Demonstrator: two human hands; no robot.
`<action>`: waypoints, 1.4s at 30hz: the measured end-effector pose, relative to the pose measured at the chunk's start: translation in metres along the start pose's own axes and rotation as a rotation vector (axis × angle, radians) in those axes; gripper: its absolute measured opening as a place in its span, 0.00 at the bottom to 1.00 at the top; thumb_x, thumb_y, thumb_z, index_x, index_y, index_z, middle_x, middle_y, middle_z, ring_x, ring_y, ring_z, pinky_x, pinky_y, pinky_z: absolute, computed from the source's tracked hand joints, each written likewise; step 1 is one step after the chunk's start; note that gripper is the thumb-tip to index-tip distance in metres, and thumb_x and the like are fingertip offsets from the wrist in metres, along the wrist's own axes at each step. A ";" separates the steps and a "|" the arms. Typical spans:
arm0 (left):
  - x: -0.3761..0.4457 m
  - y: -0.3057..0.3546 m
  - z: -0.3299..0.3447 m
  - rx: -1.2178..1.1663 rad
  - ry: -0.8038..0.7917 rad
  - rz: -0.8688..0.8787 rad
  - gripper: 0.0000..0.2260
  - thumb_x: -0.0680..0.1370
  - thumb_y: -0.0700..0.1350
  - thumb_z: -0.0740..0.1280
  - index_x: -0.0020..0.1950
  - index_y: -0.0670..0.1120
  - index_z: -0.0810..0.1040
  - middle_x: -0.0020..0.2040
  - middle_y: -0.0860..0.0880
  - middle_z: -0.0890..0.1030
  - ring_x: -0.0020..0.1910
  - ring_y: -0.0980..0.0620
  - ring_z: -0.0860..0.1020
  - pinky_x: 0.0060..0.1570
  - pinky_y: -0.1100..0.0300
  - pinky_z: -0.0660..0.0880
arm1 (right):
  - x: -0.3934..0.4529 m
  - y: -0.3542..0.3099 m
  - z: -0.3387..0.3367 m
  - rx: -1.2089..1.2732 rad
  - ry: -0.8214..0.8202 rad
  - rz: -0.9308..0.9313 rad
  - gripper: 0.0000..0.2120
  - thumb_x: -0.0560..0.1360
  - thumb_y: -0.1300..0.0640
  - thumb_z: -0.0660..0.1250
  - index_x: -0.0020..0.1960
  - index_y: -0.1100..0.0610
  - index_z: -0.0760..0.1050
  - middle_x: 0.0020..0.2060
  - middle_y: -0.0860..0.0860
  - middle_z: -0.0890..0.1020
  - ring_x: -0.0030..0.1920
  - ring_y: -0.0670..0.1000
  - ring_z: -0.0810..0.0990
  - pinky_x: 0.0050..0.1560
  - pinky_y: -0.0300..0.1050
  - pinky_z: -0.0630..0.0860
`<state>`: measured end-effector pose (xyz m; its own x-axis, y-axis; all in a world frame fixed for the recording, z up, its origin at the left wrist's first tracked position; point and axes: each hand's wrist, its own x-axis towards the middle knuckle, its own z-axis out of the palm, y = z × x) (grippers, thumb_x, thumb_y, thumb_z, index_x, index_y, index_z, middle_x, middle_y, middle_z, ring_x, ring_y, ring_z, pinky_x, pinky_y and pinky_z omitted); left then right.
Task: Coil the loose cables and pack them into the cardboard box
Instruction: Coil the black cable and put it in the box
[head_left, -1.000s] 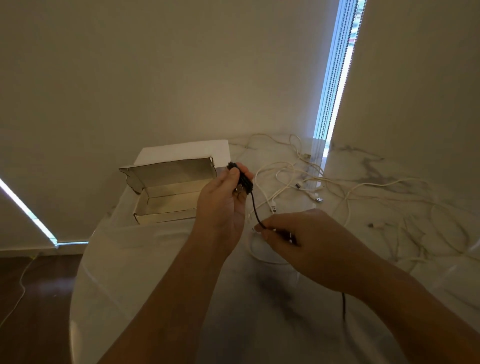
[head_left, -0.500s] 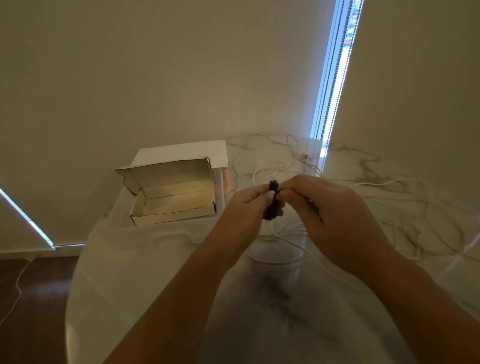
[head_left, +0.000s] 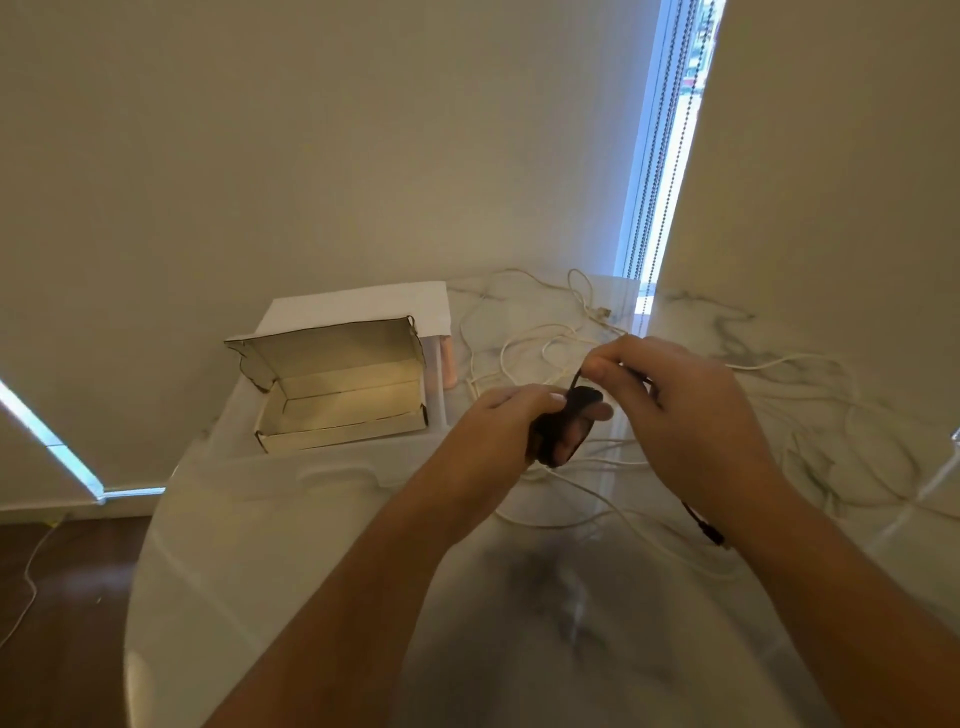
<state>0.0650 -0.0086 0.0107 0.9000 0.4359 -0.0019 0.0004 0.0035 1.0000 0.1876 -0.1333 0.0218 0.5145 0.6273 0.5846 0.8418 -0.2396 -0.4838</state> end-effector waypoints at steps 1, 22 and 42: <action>-0.001 0.001 0.000 0.027 -0.016 0.015 0.15 0.83 0.49 0.59 0.50 0.45 0.85 0.42 0.42 0.82 0.43 0.49 0.76 0.54 0.51 0.71 | 0.000 0.000 0.001 0.004 -0.004 0.004 0.11 0.80 0.45 0.61 0.52 0.47 0.81 0.42 0.44 0.82 0.41 0.42 0.78 0.40 0.28 0.69; 0.003 -0.009 0.000 0.115 0.032 0.187 0.15 0.85 0.48 0.59 0.52 0.37 0.79 0.37 0.49 0.75 0.38 0.54 0.73 0.45 0.61 0.73 | 0.005 0.007 0.005 0.144 -0.208 0.076 0.11 0.80 0.45 0.62 0.46 0.51 0.77 0.35 0.44 0.78 0.39 0.42 0.75 0.37 0.29 0.67; 0.003 -0.009 0.008 0.168 0.195 0.252 0.08 0.84 0.45 0.61 0.57 0.46 0.79 0.44 0.51 0.82 0.45 0.54 0.81 0.54 0.55 0.80 | 0.001 0.002 0.014 0.066 -0.042 0.106 0.12 0.81 0.46 0.60 0.47 0.52 0.76 0.34 0.45 0.77 0.35 0.44 0.75 0.33 0.33 0.67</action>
<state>0.0710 -0.0141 0.0021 0.7811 0.5677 0.2600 -0.1245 -0.2665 0.9558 0.1879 -0.1230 0.0127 0.5916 0.6315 0.5012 0.7699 -0.2580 -0.5837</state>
